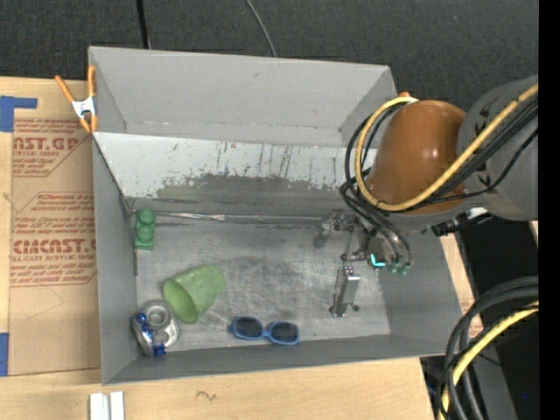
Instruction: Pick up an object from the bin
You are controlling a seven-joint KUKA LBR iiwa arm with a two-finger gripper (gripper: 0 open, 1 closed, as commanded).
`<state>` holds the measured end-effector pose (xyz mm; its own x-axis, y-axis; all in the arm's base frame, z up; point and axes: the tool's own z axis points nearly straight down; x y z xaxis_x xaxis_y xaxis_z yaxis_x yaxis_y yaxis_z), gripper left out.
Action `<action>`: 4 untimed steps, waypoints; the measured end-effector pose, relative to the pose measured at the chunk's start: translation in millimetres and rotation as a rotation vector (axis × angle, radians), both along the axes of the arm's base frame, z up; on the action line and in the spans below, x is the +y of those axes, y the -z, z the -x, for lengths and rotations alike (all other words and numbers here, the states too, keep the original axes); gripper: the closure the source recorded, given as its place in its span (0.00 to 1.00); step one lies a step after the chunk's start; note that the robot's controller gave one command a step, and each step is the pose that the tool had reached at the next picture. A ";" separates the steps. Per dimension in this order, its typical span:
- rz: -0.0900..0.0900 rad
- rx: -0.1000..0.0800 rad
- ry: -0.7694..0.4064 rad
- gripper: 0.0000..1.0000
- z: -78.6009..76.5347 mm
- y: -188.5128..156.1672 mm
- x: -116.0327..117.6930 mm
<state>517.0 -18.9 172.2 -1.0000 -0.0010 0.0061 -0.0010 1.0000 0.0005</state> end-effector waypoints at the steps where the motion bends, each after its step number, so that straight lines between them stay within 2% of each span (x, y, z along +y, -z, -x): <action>1: 0.000 -0.028 -0.297 0.00 27.4 98.3 98.1; 2: -0.002 -0.015 -0.292 1.00 31.6 100.6 97.3; 3: 0.000 -0.014 -0.663 1.00 9.1 -24.8 78.6; 4: -0.003 -0.016 -0.947 1.00 15.7 -141.3 148.0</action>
Offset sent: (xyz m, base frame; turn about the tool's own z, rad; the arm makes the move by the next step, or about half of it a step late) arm -0.0339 0.0962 -0.1022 -0.2924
